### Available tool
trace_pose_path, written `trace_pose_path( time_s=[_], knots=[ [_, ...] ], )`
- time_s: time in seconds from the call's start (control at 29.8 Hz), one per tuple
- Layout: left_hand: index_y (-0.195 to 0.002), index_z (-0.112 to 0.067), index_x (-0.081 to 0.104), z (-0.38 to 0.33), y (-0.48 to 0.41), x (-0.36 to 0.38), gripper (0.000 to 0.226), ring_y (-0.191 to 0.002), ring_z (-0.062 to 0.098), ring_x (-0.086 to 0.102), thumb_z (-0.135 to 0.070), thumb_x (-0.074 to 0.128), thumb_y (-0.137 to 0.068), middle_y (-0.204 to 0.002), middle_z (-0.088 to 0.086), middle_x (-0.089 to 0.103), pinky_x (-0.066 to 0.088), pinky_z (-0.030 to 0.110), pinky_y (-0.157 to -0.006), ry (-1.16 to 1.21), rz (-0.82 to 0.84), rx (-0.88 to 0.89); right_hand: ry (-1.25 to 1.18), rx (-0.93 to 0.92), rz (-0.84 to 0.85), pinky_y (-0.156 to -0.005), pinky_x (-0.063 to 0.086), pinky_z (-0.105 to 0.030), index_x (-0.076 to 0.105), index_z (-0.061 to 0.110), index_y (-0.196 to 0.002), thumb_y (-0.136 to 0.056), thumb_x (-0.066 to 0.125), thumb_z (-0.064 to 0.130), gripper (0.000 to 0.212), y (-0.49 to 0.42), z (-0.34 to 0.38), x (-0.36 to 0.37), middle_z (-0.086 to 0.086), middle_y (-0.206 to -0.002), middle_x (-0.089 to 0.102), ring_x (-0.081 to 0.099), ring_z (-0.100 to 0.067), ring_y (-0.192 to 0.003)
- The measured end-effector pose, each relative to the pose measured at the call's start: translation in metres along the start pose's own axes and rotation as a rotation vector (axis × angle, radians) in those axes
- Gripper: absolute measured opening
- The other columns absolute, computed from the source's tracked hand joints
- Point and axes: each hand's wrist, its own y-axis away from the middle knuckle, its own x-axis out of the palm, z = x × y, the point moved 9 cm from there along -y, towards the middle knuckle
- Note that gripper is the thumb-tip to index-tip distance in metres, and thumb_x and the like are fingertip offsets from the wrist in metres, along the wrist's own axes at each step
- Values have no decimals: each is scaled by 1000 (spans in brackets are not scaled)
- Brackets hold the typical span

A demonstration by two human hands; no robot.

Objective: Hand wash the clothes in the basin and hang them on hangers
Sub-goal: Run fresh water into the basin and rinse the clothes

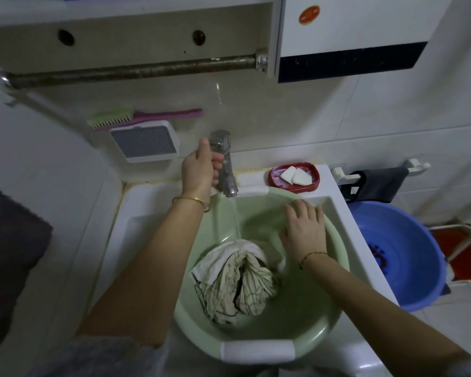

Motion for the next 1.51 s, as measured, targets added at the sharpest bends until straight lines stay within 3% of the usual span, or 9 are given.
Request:
trace_pose_path(
  time_s=[0.1,0.24,0.34,0.44,0.74,0.91,1.04,1.21,1.51],
  knots=[
    [-67,-12,56,50,9,-15,36,-58,19,47,-30,43,-96,-66,7,56,38,27,-58,-248,-8,-5,-182,-166,47,-102,40,-43,61,9,-116,-76,64,19,42,0,21,0,-12,-120,57,52,-32,-115],
    [-115,-15,60,149,42,-4,56,-111,29,57,-46,43,-71,-124,15,59,44,35,-94,-1078,516,-154,-385,-252,584,-108,35,-36,23,16,-149,-84,62,48,82,14,60,43,-6,-151,28,36,-26,-133],
    [-130,-35,48,183,75,-2,64,-117,23,54,-54,61,-70,-134,0,54,44,35,-99,-1125,747,-195,-343,-251,859,-111,31,-40,3,16,-152,-74,74,48,109,36,70,75,-9,-155,20,31,-29,-138],
    [-125,-32,47,192,84,-7,81,-109,22,58,-61,67,-52,-126,-1,59,49,37,-91,-1179,728,-140,-326,-241,882,-101,41,-40,22,15,-144,-76,74,36,88,41,65,84,-13,-139,47,47,-32,-123],
    [-130,-11,48,187,132,25,60,-114,29,54,-23,73,-77,-129,12,53,46,31,-85,-1478,989,-96,-120,-330,1084,-78,41,-24,63,15,-121,-80,63,14,41,61,44,82,-7,-121,62,54,-19,-98],
    [-123,-14,55,184,138,31,50,-114,29,54,-42,55,-81,-128,14,56,46,32,-91,-1373,921,-136,-263,-91,1050,-74,41,-29,66,9,-89,-87,54,46,38,59,29,78,-13,-99,63,54,-23,-85],
    [-134,-18,50,182,142,26,61,-122,30,49,-55,19,-96,-137,15,50,38,35,-97,-1282,811,-124,-106,-118,747,-91,42,-33,64,7,-112,-94,45,38,40,56,41,78,-12,-117,58,49,-28,-115],
    [-119,-13,55,183,138,19,53,-112,32,54,-52,25,-99,-123,16,59,40,34,-86,-1398,670,3,-204,-198,709,-97,42,-40,45,11,-126,-91,48,29,40,59,55,84,-13,-130,42,46,-33,-118],
    [-139,-26,45,188,142,12,52,-130,30,40,-48,16,-102,-147,12,39,27,37,-106,-1473,679,-143,-50,-253,748,-85,45,-32,61,13,-113,-95,36,46,45,63,50,92,-11,-118,61,57,-29,-108]
  ],
)
